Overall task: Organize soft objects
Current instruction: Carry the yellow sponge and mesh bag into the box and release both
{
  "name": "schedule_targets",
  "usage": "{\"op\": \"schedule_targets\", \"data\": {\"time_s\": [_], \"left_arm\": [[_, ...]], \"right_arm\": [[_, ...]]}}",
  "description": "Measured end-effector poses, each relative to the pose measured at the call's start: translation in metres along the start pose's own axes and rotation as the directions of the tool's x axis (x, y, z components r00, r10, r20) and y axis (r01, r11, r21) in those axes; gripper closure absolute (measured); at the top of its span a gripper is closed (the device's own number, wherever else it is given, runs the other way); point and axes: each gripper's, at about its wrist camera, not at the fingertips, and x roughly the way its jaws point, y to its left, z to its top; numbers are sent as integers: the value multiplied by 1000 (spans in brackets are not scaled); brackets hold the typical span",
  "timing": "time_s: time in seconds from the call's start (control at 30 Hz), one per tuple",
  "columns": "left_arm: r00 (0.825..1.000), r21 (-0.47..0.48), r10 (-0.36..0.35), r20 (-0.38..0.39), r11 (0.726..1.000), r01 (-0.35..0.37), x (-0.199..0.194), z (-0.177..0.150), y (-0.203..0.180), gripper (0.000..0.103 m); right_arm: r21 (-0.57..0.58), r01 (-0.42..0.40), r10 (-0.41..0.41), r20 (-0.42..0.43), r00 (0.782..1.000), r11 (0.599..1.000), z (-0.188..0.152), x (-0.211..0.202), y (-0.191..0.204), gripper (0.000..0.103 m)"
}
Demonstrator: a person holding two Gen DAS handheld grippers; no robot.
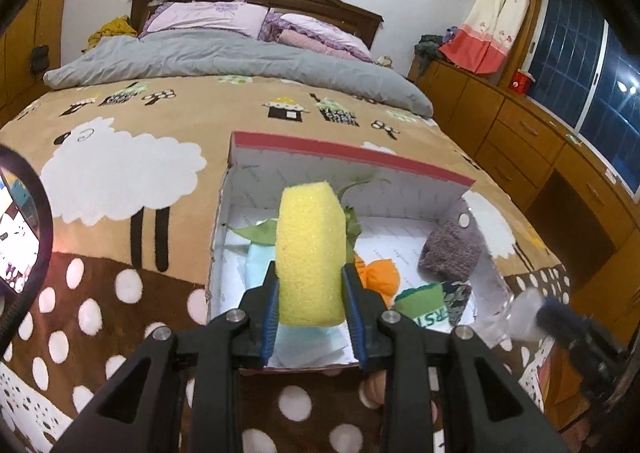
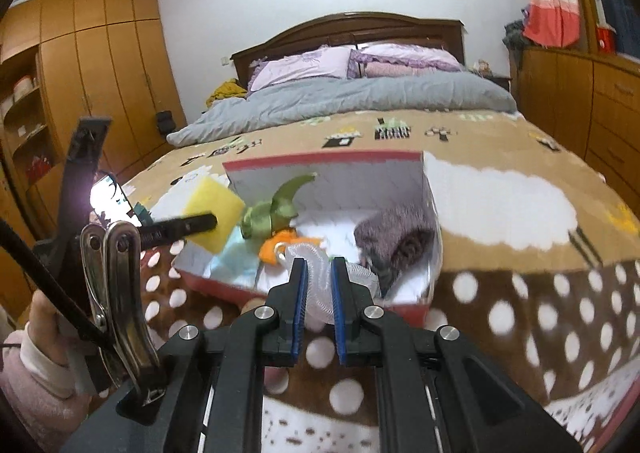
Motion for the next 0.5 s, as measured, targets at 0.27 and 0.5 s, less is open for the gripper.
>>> {"op": "schedule_targets", "data": {"time_s": [0.27,0.5], "left_arm": [[1000,-11,9,-23,1000,-9,14,-3,8,73],[999,-9,12,-33,1000,-12,22,-7,11,73]], "right_arm": [[-46,-2,3,21,1000,999,24,8,4,92],[-51,14,-13,22,1000,999,44,31,-1,92]]}}
